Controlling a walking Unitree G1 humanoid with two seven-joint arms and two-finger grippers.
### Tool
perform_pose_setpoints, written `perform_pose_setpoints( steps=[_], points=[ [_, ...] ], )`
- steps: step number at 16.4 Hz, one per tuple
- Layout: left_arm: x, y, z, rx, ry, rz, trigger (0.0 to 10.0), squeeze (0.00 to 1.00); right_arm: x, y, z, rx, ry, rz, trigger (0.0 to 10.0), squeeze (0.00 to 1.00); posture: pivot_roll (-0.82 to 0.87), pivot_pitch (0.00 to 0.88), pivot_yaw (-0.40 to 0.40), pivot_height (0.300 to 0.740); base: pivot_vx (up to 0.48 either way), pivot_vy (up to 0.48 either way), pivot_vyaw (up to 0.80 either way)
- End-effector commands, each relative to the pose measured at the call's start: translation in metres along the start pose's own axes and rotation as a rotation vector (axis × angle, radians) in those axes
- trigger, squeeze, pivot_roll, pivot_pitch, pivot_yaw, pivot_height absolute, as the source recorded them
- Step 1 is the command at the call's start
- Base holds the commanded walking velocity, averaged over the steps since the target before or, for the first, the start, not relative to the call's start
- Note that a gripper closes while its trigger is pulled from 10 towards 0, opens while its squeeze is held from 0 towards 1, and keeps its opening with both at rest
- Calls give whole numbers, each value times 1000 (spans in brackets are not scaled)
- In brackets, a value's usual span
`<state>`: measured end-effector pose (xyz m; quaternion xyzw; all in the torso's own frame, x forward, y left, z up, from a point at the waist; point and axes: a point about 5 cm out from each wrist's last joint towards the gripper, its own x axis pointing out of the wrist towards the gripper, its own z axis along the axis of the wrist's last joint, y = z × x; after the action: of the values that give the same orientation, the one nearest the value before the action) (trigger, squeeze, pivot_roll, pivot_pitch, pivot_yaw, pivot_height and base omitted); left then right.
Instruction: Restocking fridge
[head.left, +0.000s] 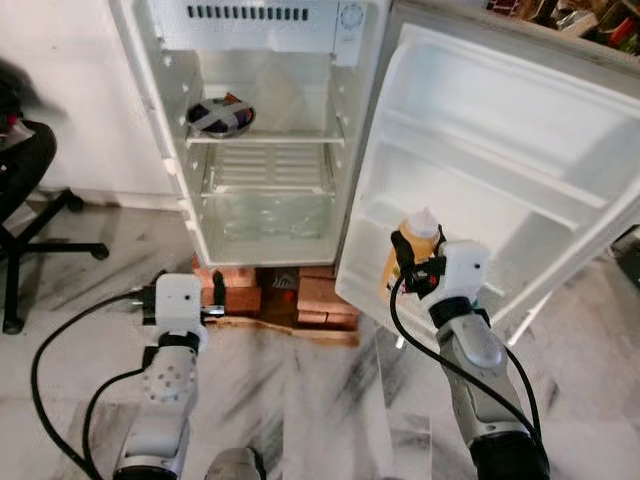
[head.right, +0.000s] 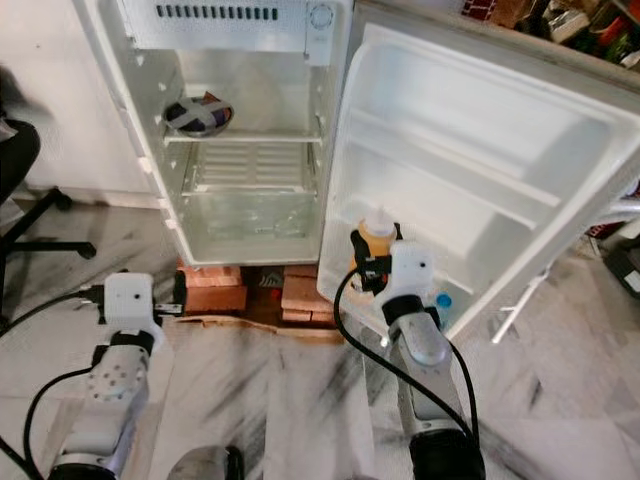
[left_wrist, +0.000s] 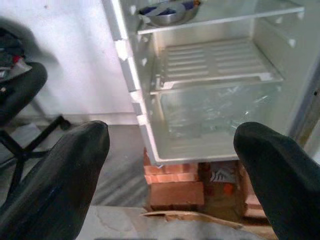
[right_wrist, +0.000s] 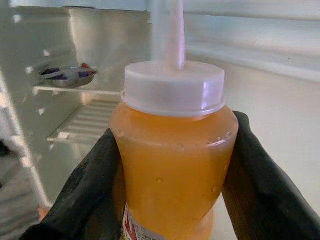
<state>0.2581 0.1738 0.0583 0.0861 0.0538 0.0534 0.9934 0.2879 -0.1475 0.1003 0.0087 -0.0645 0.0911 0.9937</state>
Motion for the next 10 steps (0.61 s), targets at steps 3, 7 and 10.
perform_pose_setpoints(
  steps=[3, 7, 10],
  points=[
    [0, -6, 1, -9, -2, -29, 10000, 0, 1, -7, 1, -16, -7, -27, 10000, 0, 94, 83, -44, 740, 377, 0, 0],
    [0, -6, 1, -14, -1, -33, 10000, 0, 0, -9, 0, -23, -5, -36, 10000, 0, 94, 83, -44, 740, 375, 0, 0],
    [-2, -6, -3, -23, 26, -37, 10000, 0, -5, -9, -4, -27, 9, -41, 10000, 0, 93, 86, -44, 740, 111, 0, 0]
  ],
)
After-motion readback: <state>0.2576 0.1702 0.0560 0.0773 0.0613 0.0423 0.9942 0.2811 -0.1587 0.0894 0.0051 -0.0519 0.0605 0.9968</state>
